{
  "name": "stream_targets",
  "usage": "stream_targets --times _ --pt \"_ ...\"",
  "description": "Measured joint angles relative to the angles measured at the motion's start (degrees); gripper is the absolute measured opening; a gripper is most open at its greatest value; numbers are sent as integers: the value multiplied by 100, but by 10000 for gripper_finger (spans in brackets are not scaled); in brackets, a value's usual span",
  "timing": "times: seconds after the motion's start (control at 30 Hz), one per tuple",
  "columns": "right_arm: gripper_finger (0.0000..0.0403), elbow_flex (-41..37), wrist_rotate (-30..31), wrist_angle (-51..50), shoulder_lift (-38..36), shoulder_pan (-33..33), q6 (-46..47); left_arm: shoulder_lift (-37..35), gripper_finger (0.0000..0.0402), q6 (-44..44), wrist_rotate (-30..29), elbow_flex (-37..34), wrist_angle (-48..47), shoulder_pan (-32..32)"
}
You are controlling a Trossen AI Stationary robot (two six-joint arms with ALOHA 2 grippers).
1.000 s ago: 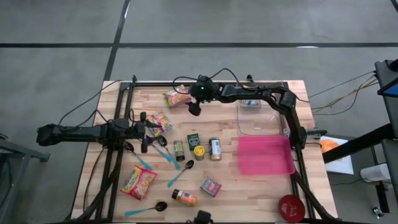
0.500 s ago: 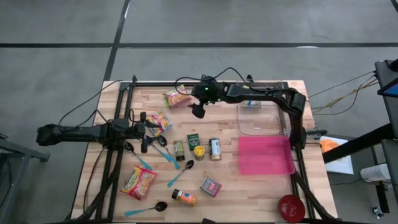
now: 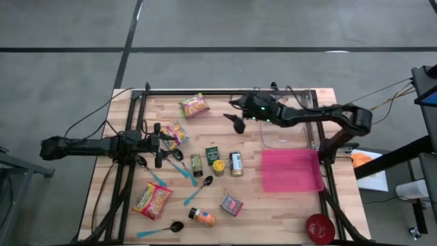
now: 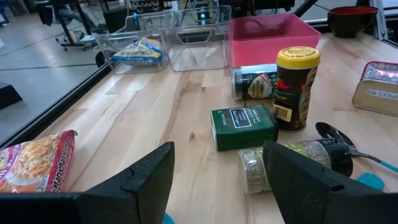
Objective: Pick & Place Food Item
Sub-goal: Put the green noodle pack into the top transparent bin
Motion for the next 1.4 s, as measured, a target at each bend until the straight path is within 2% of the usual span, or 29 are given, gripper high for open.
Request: stream_targets --times 0.13,0.33,1.27,1.4 --pt "312 -369 -2 84 -419 2 12 -2 244 8 0 0 0 0" --pt "312 -508 -5 83 -648 24 -8 0 244 8 0 0 0 0" --pt "312 -489 -20 31 -623 24 -6 0 244 -7 0 0 0 1" --pt "312 -489 -20 31 -623 24 -8 0 244 276 0 0 0 0"
